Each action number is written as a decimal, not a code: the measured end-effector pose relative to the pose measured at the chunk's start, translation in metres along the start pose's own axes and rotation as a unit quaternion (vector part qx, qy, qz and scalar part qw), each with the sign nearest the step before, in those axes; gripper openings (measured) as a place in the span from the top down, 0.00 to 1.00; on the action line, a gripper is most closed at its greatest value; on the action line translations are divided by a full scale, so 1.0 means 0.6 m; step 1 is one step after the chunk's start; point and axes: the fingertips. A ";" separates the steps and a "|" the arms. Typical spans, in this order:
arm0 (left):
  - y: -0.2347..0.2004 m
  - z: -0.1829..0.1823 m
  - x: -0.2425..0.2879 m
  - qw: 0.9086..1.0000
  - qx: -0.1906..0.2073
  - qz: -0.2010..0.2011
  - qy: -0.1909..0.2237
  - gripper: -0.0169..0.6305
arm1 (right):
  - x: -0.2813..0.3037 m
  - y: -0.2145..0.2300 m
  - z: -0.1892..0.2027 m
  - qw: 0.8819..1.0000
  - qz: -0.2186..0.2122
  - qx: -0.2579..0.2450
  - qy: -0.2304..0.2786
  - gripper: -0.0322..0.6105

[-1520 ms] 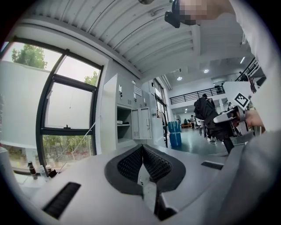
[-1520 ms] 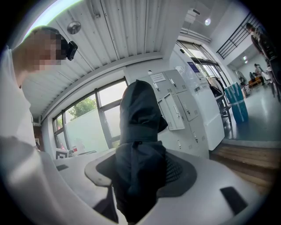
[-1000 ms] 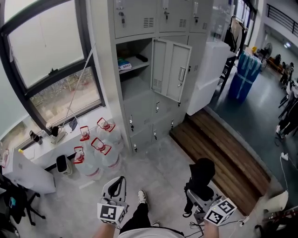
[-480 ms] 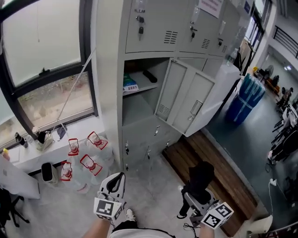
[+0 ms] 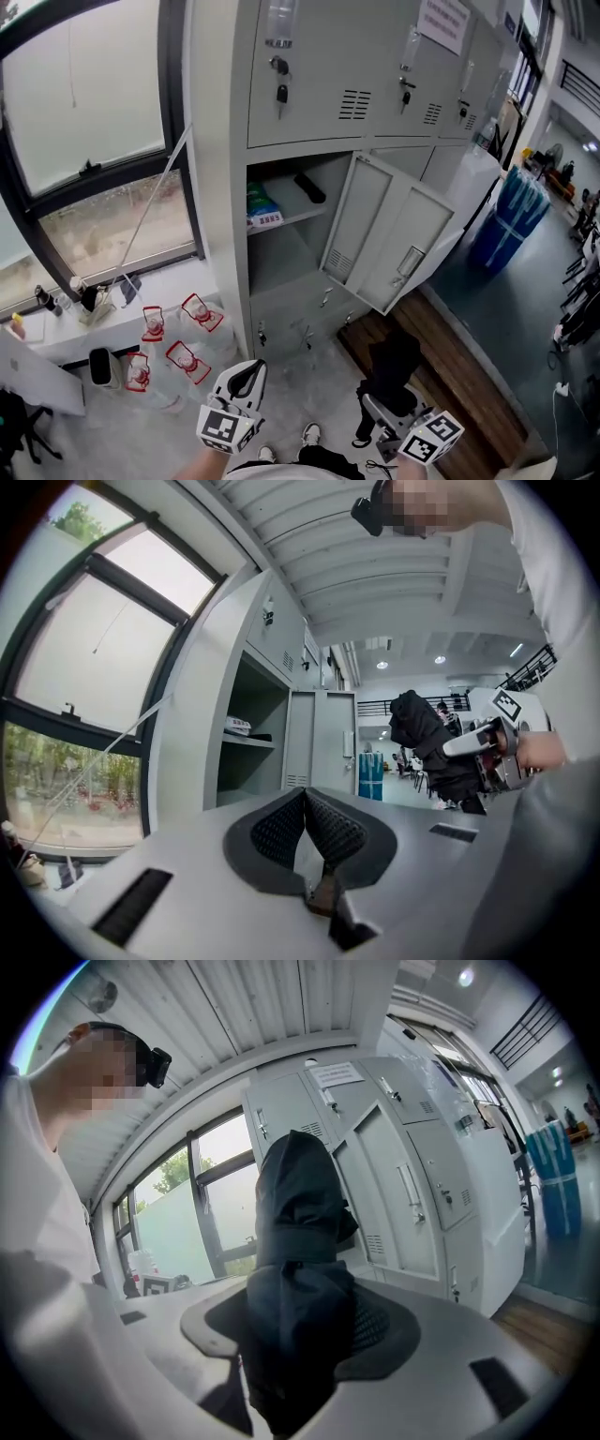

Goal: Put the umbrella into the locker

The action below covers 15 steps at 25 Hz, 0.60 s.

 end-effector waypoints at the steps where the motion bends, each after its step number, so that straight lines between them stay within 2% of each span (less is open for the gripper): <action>1: -0.005 -0.002 0.006 1.000 0.002 -0.008 0.001 0.94 | 0.018 0.011 -0.004 1.000 -0.012 -0.001 0.002 0.56; 6: -0.035 -0.015 0.032 0.997 -0.003 -0.080 0.011 0.94 | 0.108 0.066 -0.038 0.996 -0.085 -0.014 0.007 0.56; 10: -0.035 -0.055 0.058 0.992 0.025 -0.117 0.034 0.94 | 0.166 0.102 -0.073 0.990 -0.140 -0.026 0.014 0.56; 15: -0.028 -0.047 0.062 0.985 0.028 -0.167 0.038 0.94 | 0.210 0.133 -0.070 0.983 -0.181 -0.024 0.004 0.56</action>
Point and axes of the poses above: the fingertips, and each gripper's own axes: x forward along the fingers, y to its right, z out of its underside, and after that the axes turned 11 degrees about -x, right-handed
